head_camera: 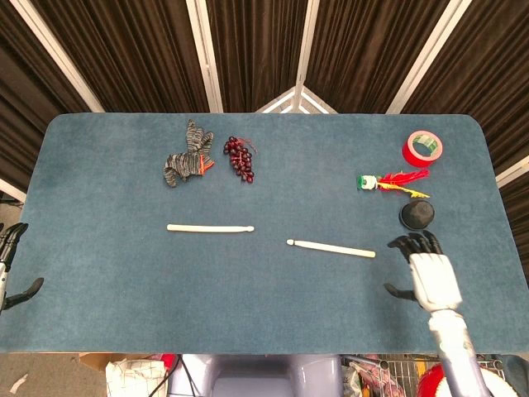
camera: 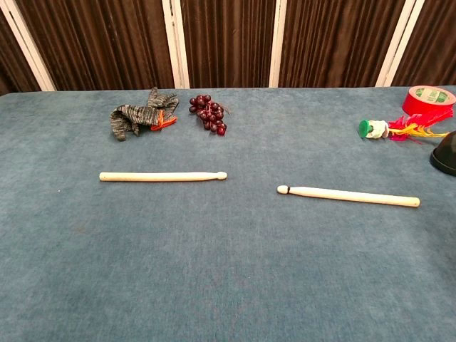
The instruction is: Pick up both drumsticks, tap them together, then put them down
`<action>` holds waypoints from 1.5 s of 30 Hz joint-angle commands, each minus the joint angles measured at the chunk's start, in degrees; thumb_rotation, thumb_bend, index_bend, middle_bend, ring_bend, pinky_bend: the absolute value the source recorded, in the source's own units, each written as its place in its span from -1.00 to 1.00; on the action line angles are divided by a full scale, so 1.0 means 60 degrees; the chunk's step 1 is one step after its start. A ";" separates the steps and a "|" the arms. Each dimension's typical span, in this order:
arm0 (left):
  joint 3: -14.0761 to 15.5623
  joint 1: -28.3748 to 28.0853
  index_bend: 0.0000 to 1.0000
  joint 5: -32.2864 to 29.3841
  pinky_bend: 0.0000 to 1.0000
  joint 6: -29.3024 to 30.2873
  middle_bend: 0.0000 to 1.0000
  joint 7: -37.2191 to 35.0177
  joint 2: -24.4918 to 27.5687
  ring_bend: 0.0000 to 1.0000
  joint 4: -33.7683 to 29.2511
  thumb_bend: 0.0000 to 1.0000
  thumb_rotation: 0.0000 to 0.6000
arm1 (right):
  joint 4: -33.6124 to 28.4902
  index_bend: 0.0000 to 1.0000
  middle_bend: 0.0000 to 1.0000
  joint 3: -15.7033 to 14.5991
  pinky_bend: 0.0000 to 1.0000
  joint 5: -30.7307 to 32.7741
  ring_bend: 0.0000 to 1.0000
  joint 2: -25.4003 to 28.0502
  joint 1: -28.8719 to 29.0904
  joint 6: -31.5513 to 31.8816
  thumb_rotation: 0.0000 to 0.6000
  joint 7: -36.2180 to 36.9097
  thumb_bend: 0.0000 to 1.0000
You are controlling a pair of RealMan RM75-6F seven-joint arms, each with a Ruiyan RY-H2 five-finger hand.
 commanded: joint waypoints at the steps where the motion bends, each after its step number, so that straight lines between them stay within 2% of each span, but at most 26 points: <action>1: -0.0009 0.0004 -0.86 -0.0016 -1.00 0.0005 -0.82 -0.0036 0.0011 -1.00 0.0011 -0.35 1.00 | -0.0274 -0.29 -0.39 0.0407 -0.82 0.0958 -0.63 -0.0356 0.0643 -0.0547 1.00 -0.0959 -0.83; 8: -0.0051 0.0038 -0.85 -0.0136 -1.00 0.0014 -0.82 -0.0203 0.0057 -1.00 0.0043 -0.35 1.00 | -0.0058 -0.21 -0.29 0.0706 -0.82 0.2487 -0.56 -0.1138 0.1448 -0.0838 1.00 -0.2236 -0.83; 18: -0.0086 0.0057 -0.85 -0.0211 -1.00 0.0031 -0.83 -0.0271 0.0060 -1.00 0.0071 -0.35 1.00 | 0.1054 -0.16 -0.13 0.0901 -0.82 0.4139 -0.45 -0.2618 0.2404 -0.0601 1.00 -0.3684 -0.56; 22: -0.0108 0.0048 -0.85 -0.0263 -1.00 0.0010 -0.83 -0.0262 0.0056 -1.00 0.0084 -0.35 1.00 | 0.1374 -0.16 -0.12 0.1061 -0.82 0.4808 -0.44 -0.3099 0.2827 -0.0529 1.00 -0.4196 -0.56; 28: -0.0144 0.0037 -0.85 -0.0370 -1.00 -0.0043 -0.83 -0.0282 0.0049 -1.00 0.0123 -0.35 1.00 | 0.1867 -0.16 -0.12 0.1185 -0.82 0.5255 -0.44 -0.3566 0.3244 -0.0528 1.00 -0.4360 -0.54; 36: -0.0215 -0.0006 -0.85 -0.0559 -1.00 -0.0172 -0.83 -0.0316 0.0052 -1.00 0.0205 -0.35 1.00 | 0.2897 -0.03 -0.12 0.0970 -0.82 0.5537 -0.44 -0.4244 0.3611 -0.0599 1.00 -0.4468 -0.51; 45: -0.0277 -0.0029 -0.85 -0.0684 -1.00 -0.0223 -0.83 -0.0348 0.0061 -1.00 0.0236 -0.35 1.00 | 0.3944 0.00 -0.12 0.0811 -0.82 0.5480 -0.43 -0.4709 0.3884 -0.0783 1.00 -0.4376 -0.48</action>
